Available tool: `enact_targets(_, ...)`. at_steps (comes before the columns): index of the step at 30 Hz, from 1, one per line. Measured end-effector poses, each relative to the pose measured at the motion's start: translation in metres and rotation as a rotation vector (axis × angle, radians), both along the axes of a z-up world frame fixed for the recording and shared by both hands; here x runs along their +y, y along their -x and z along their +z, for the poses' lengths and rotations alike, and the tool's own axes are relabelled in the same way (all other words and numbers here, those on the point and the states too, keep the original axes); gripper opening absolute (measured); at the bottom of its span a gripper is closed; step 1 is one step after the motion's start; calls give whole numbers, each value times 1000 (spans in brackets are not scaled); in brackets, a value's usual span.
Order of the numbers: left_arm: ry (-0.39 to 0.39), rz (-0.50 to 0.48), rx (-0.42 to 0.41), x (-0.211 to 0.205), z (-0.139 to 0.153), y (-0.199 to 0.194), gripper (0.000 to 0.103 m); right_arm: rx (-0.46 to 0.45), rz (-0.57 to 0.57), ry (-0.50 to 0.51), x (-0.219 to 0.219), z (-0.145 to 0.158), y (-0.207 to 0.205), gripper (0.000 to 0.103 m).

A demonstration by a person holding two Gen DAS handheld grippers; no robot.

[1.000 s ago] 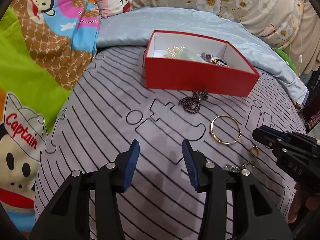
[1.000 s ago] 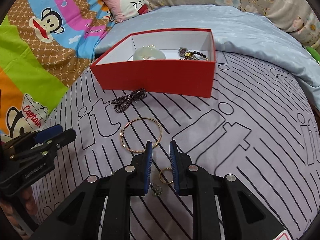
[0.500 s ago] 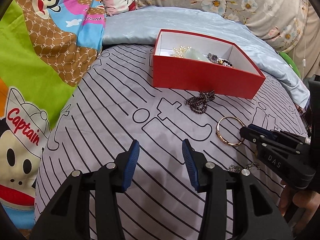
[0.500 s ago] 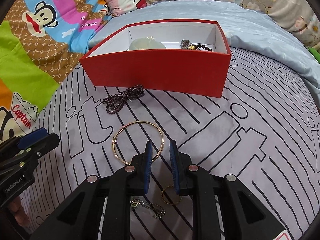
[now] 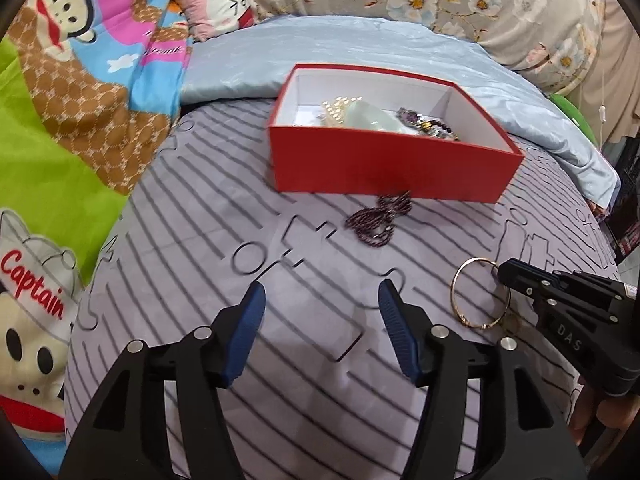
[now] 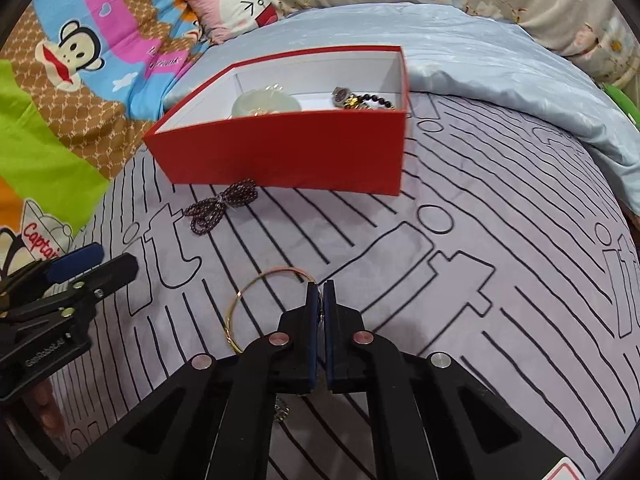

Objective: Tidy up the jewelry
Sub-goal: 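Close the left gripper on the dark bead necklace while the right gripper grasps the gold bangle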

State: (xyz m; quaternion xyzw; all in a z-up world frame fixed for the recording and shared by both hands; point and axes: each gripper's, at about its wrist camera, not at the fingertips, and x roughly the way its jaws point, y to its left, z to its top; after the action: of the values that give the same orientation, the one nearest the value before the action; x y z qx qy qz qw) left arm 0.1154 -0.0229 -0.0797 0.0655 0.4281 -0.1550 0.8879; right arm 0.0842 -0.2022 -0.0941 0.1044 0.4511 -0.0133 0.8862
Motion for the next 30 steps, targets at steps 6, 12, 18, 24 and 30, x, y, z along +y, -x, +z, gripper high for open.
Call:
enact_targets(6, -5, -39, -18, -30, -5, -19, 57, -25, -35, -25, -18, 12, 10, 2)
enact_targets(12, -18, -55, -25, -50, -14, -42, 57, -28, -51, -49, -30, 13, 14, 2)
enact_targets(18, -16, -72, -29, -58, -19, -54, 56, -31, -53, -66, -32, 13, 12, 2)
enact_targets(24, -5, -72, 1, -60, -27, -59, 41, -32, -52, -71, -33, 12, 11, 2)
enact_targets(30, 8, -82, 12, -60, -30, -59, 30, -35, -49, -74, -32, 13, 12, 0)
